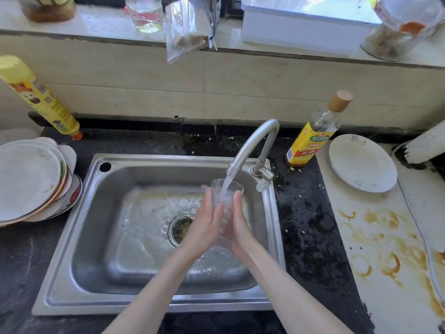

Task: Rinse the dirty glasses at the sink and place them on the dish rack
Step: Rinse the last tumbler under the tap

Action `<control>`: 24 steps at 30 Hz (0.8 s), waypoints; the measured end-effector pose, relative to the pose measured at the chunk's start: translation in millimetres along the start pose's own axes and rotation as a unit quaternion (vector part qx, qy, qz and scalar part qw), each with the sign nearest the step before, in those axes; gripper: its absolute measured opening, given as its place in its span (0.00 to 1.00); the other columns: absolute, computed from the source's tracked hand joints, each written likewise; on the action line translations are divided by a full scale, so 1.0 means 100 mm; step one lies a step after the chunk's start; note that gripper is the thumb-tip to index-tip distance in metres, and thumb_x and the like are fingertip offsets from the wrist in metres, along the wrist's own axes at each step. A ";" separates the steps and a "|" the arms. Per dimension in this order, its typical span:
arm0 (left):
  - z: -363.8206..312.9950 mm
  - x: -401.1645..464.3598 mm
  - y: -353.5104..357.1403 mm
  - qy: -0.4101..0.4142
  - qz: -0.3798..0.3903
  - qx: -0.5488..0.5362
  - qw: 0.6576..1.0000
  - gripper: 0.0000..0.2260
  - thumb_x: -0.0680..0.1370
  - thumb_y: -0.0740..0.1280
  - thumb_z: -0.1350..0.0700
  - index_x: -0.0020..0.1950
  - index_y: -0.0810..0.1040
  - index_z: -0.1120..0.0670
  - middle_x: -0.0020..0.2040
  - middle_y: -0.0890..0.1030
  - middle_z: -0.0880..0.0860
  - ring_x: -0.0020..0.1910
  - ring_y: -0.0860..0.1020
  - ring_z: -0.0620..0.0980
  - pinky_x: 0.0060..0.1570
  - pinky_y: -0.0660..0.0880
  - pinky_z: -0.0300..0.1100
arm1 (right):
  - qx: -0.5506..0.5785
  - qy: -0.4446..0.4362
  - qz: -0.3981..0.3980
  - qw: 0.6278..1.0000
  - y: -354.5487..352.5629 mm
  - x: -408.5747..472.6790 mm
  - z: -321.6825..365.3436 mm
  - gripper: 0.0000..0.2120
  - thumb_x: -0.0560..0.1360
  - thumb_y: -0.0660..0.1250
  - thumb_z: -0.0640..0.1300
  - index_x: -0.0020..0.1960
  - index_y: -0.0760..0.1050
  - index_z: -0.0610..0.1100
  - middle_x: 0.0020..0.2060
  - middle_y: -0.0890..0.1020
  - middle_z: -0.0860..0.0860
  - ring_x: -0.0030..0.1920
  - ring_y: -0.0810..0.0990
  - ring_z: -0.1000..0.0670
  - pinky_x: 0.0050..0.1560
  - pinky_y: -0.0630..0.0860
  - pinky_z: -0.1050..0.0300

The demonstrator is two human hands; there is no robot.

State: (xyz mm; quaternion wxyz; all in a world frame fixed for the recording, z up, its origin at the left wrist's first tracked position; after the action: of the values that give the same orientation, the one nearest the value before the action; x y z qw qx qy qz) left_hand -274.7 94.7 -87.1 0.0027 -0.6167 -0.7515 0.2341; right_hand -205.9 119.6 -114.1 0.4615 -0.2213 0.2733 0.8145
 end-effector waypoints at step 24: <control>0.21 0.03 -0.42 -0.176 -0.169 -0.215 0.946 0.15 0.82 0.53 0.48 0.44 0.71 0.56 0.28 0.63 0.48 0.23 0.62 0.45 0.23 0.61 0.37 | -0.136 -0.094 -0.016 0.986 -0.11 -0.15 0.11 0.20 0.68 0.63 0.66 0.52 0.72 0.54 0.52 0.79 0.55 0.48 0.79 0.62 0.44 0.73 0.69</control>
State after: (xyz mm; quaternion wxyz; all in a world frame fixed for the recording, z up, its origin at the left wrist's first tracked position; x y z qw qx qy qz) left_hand -320.2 85.1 -91.8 -0.2227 -0.4151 -0.8659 0.1681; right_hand -190.7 121.8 -98.7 0.4639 -0.2090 0.1123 0.8536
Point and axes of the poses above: each hand's wrist, its own x-axis towards the middle knuckle, its own y-axis out of the palm, z = x × y, the point moved 8 cm from there along x, towards the middle knuckle
